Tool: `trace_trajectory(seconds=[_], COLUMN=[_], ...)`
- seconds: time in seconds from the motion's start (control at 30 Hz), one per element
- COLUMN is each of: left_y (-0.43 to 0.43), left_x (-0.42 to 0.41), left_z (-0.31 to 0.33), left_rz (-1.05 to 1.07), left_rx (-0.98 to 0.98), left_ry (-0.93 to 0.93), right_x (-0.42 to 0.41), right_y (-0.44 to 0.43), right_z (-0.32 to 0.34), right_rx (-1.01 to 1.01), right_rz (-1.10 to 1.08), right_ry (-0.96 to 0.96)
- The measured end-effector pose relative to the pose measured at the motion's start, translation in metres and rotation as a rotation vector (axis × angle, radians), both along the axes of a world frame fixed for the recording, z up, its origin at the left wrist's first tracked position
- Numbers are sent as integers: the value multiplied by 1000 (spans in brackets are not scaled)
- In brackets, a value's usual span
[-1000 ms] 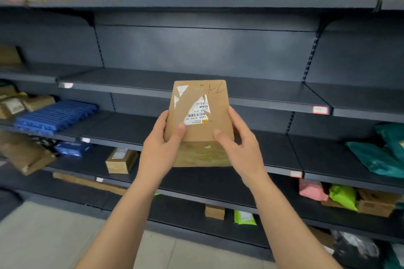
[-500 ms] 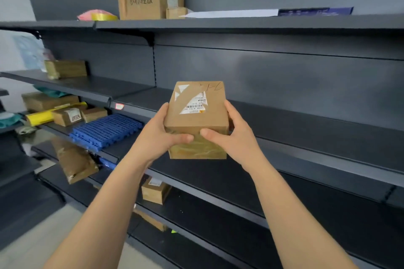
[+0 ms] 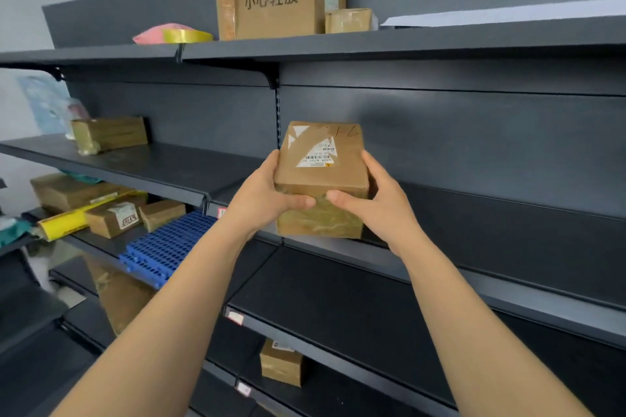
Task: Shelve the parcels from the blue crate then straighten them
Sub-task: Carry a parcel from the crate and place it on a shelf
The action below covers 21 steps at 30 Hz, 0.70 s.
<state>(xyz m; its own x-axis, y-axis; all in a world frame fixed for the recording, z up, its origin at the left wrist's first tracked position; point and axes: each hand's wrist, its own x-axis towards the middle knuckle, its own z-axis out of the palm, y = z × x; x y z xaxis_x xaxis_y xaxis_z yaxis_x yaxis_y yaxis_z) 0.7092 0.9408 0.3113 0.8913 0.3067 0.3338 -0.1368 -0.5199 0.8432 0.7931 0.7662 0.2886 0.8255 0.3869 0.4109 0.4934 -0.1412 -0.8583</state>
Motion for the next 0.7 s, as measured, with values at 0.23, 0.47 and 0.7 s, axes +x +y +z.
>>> trace_trajectory(seconds=[0.23, 0.47, 0.7], left_y=[84, 144, 179], left_x=[78, 153, 195], left_z=[-6, -27, -33], left_rz=[-5, 2, -57], left_rx=[26, 22, 53], left_ry=[67, 154, 170], right_x=[69, 140, 173], right_y=[76, 129, 157], right_z=[2, -9, -14], right_rx=[-103, -286, -390], right_rz=[-50, -75, -132], right_ry=[22, 18, 15])
